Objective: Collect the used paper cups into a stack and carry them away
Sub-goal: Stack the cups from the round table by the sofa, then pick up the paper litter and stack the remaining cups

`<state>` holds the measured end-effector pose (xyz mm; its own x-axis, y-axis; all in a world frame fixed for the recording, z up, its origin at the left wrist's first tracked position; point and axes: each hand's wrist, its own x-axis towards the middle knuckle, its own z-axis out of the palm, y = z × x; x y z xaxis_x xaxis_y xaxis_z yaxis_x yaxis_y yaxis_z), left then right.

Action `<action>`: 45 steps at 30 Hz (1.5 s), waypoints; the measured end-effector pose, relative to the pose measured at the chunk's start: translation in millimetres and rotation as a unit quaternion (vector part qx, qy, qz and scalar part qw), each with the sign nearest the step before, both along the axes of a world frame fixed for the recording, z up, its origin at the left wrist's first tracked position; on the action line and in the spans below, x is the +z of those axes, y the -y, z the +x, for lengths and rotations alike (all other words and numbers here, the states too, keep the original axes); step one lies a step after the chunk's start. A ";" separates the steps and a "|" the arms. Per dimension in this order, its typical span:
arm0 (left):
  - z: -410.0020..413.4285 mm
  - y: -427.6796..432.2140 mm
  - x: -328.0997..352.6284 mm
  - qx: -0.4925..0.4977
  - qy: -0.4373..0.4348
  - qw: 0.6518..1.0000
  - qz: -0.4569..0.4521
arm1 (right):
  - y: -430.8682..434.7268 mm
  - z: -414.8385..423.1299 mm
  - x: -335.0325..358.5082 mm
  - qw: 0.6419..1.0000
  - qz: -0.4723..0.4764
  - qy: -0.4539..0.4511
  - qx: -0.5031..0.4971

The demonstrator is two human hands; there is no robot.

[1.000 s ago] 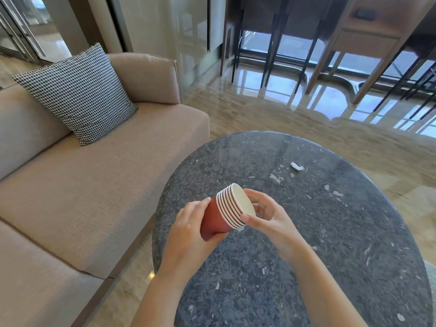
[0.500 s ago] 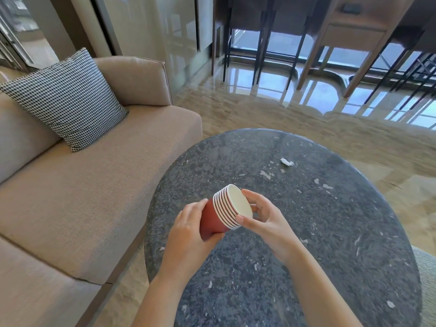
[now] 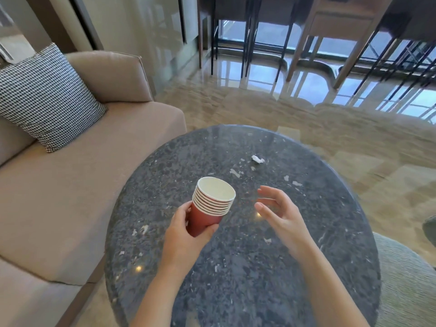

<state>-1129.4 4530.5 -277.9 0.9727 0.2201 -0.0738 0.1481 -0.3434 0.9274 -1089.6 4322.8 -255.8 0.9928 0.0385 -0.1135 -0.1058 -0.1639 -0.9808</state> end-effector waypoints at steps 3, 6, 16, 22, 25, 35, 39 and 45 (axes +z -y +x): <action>9.6 18.4 1.2 0.023 -0.005 1.000 -0.014 | 28.4 14.2 -7.2 0.999 -0.044 0.002 -0.012; 21.5 35.6 -0.1 0.040 -0.023 0.998 -0.032 | 54.0 28.7 -14.7 0.996 -0.086 0.007 -0.016; 70.1 77.5 -24.4 0.118 -0.038 0.989 -0.074 | 108.7 102.9 -43.9 0.985 -0.171 0.009 0.021; 97.6 85.3 -38.8 0.139 -0.056 0.985 -0.082 | 106.5 157.2 -73.7 0.978 -0.202 0.013 0.051; 108.2 86.4 -46.3 0.153 -0.066 0.983 -0.079 | 99.4 180.0 -89.2 0.972 -0.226 0.019 0.067; 137.5 82.3 -60.4 0.178 -0.084 0.978 -0.072 | 70.2 231.9 -123.3 0.964 -0.248 0.052 0.082; 145.7 81.6 -64.7 0.188 -0.093 0.976 -0.065 | 60.8 240.9 -130.1 0.957 -0.262 0.062 0.106; 148.6 81.2 -68.8 0.184 -0.102 0.976 -0.057 | 55.5 244.6 -134.5 0.945 -0.289 0.093 0.121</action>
<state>-980.8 4449.3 -346.7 0.7920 0.5304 -0.3023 0.4272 -0.1278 0.8951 -845.0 4267.3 -390.3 0.9678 0.2514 -0.0092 0.1685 -0.6747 -0.7186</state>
